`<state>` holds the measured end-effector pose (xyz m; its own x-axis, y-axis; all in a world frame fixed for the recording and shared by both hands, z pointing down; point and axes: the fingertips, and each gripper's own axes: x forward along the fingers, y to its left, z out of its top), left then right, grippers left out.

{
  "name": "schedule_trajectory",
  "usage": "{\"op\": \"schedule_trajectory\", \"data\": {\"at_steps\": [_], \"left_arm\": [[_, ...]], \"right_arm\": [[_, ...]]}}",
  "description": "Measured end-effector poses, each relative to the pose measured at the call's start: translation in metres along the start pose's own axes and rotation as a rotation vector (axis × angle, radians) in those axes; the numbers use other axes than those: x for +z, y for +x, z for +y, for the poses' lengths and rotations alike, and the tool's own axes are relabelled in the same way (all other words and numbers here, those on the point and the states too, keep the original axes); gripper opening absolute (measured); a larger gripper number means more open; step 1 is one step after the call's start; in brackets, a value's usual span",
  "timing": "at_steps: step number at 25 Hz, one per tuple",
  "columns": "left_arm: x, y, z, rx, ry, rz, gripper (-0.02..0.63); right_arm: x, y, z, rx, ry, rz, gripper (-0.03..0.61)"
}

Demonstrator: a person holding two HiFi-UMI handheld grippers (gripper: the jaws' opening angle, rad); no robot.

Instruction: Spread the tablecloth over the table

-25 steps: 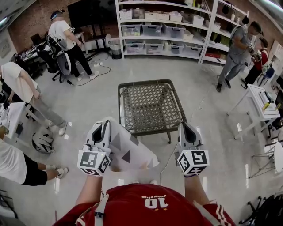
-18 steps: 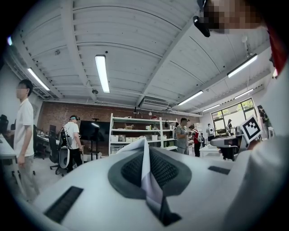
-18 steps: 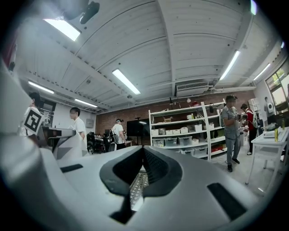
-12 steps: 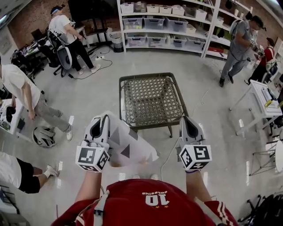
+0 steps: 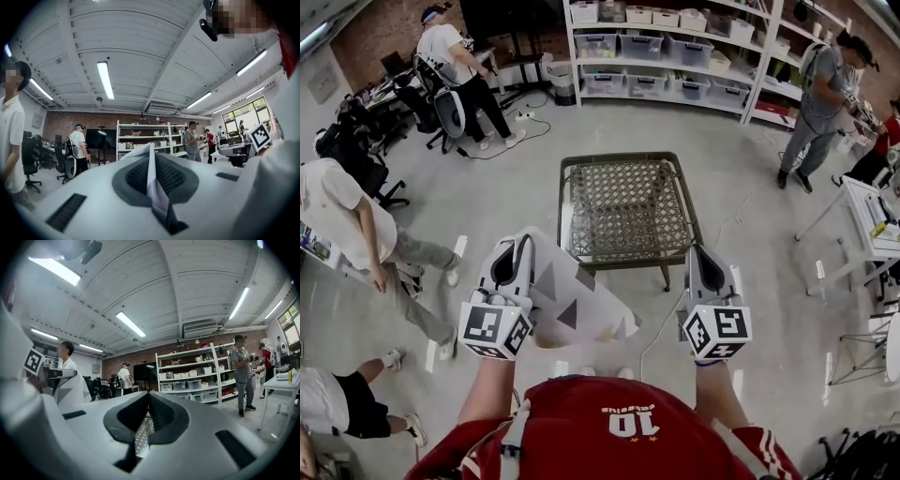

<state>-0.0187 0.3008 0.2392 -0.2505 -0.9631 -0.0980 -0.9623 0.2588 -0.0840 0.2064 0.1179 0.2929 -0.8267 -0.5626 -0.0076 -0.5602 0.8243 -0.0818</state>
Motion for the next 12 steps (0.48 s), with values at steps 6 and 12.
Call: {"op": "schedule_trajectory", "data": {"at_steps": [6, 12], "left_arm": [[0.010, 0.000, -0.008, 0.030, 0.022, -0.004, 0.012], [0.026, 0.000, -0.014, 0.054, 0.032, -0.034, 0.012]], "right_arm": [[-0.003, -0.004, -0.009, 0.024, 0.030, -0.010, 0.015], [-0.015, -0.013, -0.026, 0.023, 0.053, -0.009, 0.015]]}}
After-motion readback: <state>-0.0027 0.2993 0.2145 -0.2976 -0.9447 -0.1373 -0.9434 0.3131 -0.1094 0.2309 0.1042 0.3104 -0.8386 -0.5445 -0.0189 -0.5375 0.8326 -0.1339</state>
